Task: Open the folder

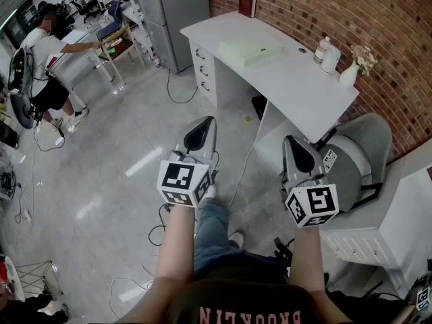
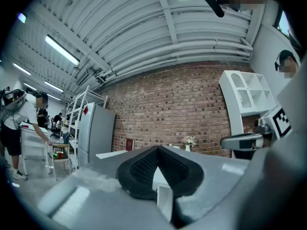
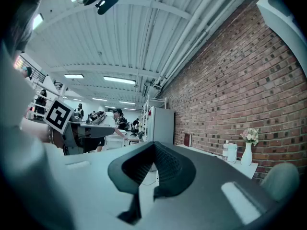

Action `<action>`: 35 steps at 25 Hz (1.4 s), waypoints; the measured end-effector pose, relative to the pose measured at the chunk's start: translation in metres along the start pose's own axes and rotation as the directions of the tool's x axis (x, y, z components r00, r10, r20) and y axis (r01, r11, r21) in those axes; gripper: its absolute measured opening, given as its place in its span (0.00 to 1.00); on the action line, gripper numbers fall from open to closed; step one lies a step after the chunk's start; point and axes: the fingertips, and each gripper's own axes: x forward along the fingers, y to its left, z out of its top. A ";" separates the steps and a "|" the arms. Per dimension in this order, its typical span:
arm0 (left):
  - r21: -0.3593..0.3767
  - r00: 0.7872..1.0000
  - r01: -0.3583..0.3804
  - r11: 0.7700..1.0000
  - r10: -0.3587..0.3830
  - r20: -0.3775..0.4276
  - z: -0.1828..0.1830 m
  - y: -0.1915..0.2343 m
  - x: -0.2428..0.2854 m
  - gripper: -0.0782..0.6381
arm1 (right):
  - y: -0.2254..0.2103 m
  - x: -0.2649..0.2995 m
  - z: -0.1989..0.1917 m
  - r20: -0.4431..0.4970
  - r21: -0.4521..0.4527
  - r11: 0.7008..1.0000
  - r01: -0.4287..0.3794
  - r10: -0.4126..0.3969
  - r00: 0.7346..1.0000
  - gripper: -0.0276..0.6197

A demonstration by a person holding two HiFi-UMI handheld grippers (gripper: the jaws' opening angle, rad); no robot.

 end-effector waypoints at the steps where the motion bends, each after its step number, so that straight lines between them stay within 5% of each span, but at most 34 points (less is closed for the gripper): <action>1: 0.009 1.000 0.000 1.000 0.000 -0.001 -0.002 0.001 0.004 0.11 | -0.004 0.003 -0.001 -0.001 0.001 1.000 0.002 -0.002 1.000 0.04; 17: -0.012 1.000 0.015 1.000 -0.015 -0.015 -0.018 0.066 0.121 0.11 | -0.069 0.118 -0.014 0.007 0.062 0.996 0.057 -0.058 0.998 0.04; 35: -0.038 0.996 0.074 0.997 -0.075 -0.040 -0.024 0.201 0.274 0.11 | -0.110 0.305 -0.023 -0.036 0.068 0.991 0.119 -0.117 0.992 0.04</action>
